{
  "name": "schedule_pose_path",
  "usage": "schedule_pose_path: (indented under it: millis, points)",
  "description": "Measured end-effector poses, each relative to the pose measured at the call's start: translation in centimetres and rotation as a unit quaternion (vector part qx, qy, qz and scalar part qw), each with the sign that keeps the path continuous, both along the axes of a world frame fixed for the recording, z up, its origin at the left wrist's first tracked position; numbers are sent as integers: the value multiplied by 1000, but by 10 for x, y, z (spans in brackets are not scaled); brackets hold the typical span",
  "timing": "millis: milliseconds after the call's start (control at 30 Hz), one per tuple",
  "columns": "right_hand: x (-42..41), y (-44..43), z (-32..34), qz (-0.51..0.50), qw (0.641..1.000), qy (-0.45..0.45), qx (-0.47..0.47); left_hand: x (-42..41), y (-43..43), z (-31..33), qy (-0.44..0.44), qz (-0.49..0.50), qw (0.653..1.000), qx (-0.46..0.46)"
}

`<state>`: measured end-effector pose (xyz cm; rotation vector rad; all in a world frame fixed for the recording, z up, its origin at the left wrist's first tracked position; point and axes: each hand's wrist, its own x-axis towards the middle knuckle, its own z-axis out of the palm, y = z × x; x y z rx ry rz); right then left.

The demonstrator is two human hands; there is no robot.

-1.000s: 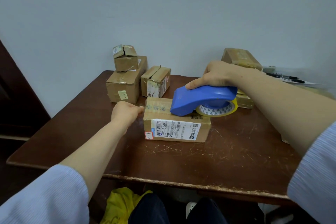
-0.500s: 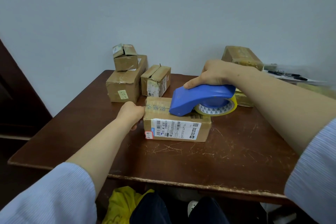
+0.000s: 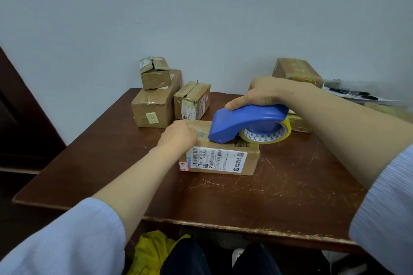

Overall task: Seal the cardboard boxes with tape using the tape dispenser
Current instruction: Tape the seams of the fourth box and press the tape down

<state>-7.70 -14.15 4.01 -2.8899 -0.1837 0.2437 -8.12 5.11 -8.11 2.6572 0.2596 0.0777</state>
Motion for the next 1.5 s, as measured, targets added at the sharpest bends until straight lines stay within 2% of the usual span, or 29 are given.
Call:
schedule_pose_path:
  millis: [133, 200, 267, 367, 433, 600, 767, 967, 1033, 1200, 1400, 1500]
  points:
    - [-3, -4, 0, 21, 999, -28, -2, 8, -10, -6, -27, -52, 997, 42]
    - [-8, -9, 3, 38, 998, -42, 26, 18, -12, -8, -6, -62, 998, 32]
    - [-14, -14, 9, 73, 997, -4, 38, 23, -15, -4, 11, -54, 998, 29]
    - [-19, -18, 17, 118, 990, 70, -5, 27, -20, -1, 23, -61, 996, 60]
    - [-19, -18, 17, 137, 986, 85, -47, 33, -19, -6, 30, -72, 994, 78]
    - [-19, -17, 12, 181, 978, 58, -85, 27, -20, -6, 12, -93, 986, 139]
    - [-23, -19, 11, 215, 973, -4, -85, 38, -12, -15, 31, -147, 977, 148]
    - [-21, -17, 7, 216, 958, 15, -187, 54, -2, -28, 38, -168, 966, 191]
    - [-18, -21, 6, 215, 962, 16, -168, 54, -3, -26, 38, -163, 971, 170]
    - [-17, -44, 0, 176, 981, 65, -54, 48, -5, -21, 28, -167, 976, 134]
    - [-30, -89, 4, 132, 988, 81, -17, 53, -4, -23, 41, -173, 975, 134]
    - [-47, -113, -4, 121, 988, 101, -3, 49, -7, -19, 42, -193, 966, 164]
